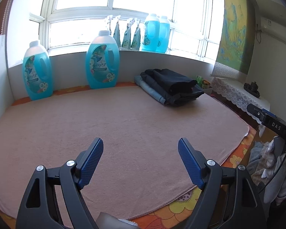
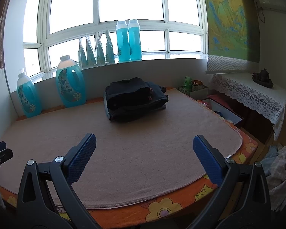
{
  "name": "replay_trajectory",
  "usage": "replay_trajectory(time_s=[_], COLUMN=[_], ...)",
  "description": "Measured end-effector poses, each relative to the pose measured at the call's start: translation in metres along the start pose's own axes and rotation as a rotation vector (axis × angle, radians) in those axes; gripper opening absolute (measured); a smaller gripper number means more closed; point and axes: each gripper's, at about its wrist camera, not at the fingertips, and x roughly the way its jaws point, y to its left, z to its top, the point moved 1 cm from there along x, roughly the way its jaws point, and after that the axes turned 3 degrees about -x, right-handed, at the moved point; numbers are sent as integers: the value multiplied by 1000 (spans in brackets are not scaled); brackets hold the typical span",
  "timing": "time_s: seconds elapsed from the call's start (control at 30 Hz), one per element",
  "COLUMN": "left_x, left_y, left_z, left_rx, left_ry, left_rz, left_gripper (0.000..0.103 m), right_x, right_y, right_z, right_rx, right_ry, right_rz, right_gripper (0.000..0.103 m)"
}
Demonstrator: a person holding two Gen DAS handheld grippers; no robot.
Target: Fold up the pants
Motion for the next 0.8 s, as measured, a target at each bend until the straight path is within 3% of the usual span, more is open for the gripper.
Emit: replay_trajectory(time_s=[0.8], left_x=[6], left_y=[0], left_z=[1], left_rx=[10], left_ry=[0], left_rz=[12], left_gripper=[81], right_x=[11], right_y=[3], right_z=[-1], right_rx=[-1], right_ry=[11], right_rz=[10], right_gripper=[103])
